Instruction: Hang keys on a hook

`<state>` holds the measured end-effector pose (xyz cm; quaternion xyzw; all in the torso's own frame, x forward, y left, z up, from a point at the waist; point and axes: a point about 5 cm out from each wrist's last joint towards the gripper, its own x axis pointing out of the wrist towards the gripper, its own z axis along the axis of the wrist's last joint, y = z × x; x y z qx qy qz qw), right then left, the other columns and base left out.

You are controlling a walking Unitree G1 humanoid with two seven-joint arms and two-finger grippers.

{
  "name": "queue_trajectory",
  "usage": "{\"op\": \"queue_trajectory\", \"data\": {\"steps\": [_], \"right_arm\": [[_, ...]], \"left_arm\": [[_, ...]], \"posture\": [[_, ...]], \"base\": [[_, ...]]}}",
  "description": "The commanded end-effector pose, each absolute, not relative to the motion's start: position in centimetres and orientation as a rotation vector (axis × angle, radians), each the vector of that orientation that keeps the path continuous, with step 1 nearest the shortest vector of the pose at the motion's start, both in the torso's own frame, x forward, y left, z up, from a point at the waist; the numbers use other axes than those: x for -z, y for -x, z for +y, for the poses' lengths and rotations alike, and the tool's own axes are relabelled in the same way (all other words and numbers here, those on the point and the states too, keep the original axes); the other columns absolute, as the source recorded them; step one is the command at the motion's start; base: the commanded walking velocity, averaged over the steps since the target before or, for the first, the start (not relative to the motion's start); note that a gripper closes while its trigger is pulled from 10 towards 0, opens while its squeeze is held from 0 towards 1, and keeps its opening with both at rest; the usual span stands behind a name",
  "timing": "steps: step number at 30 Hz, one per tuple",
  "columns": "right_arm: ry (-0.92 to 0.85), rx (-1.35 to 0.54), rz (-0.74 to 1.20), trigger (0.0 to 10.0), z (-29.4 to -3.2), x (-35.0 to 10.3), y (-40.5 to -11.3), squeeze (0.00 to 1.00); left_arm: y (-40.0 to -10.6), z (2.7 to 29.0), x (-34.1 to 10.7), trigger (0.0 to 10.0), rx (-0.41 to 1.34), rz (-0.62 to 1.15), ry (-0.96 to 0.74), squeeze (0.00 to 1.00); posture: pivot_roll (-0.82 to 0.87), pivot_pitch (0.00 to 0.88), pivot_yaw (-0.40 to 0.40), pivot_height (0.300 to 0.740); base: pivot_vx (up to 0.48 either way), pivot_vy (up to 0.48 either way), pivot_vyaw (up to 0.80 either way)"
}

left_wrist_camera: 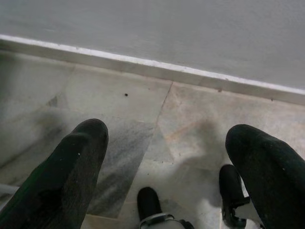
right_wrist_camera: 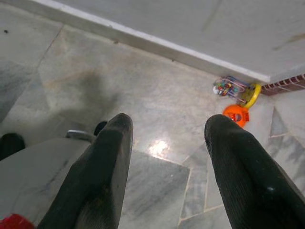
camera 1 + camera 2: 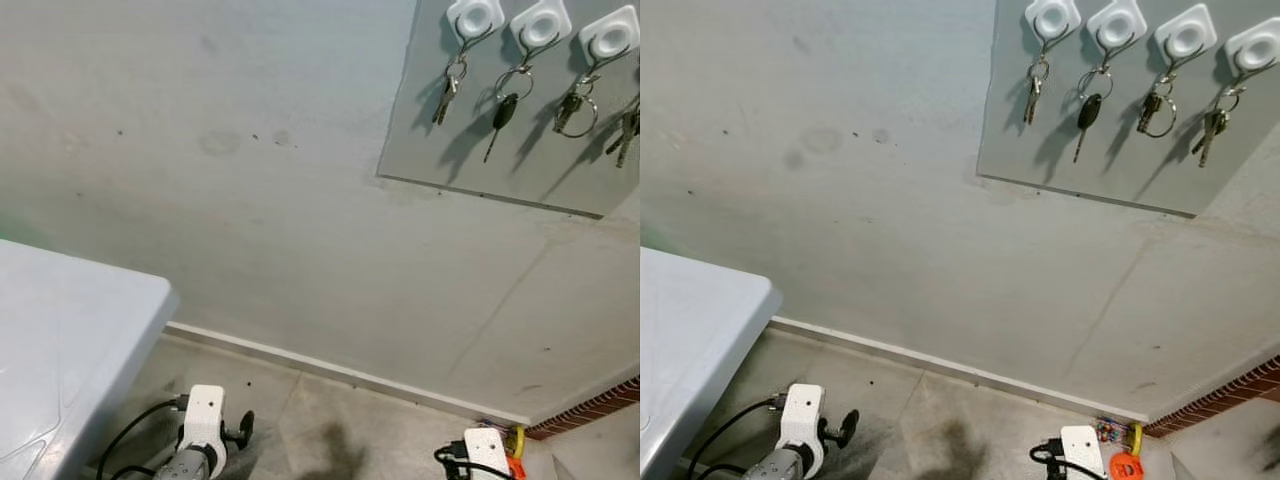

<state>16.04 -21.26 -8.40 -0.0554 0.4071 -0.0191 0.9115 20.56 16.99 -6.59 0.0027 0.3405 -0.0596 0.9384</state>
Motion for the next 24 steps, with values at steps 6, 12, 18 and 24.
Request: {"op": "queue_trajectory", "data": {"steps": [6,12,18,24], "right_arm": [[0.102,0.03,0.92,10.0,-20.7,9.3,-14.2,0.0],[0.073,0.042,0.942,10.0,-20.7,9.6,-13.6,0.0],[0.058,0.055,0.944,10.0,-20.9,9.6,-13.5,0.0],[0.047,0.06,0.939,10.0,-20.9,9.5,-13.7,0.0]], "left_arm": [[-19.6,16.7,7.3,10.0,0.136,0.751,-0.028,0.0],[-19.0,17.1,7.6,10.0,0.13,0.774,-0.029,0.0],[-18.9,17.0,7.7,10.0,0.137,0.782,-0.035,0.0],[-19.1,16.9,7.6,10.0,0.138,0.777,-0.026,0.0]], "posture": [[0.01,0.038,-0.003,0.74],[0.01,0.032,-0.003,0.74],[0.01,0.028,-0.006,0.74],[0.01,0.025,-0.01,0.74]], "base": [[0.0,0.0,0.0],[0.0,0.0,0.0],[0.0,0.0,0.0],[0.0,0.0,0.0]]}}
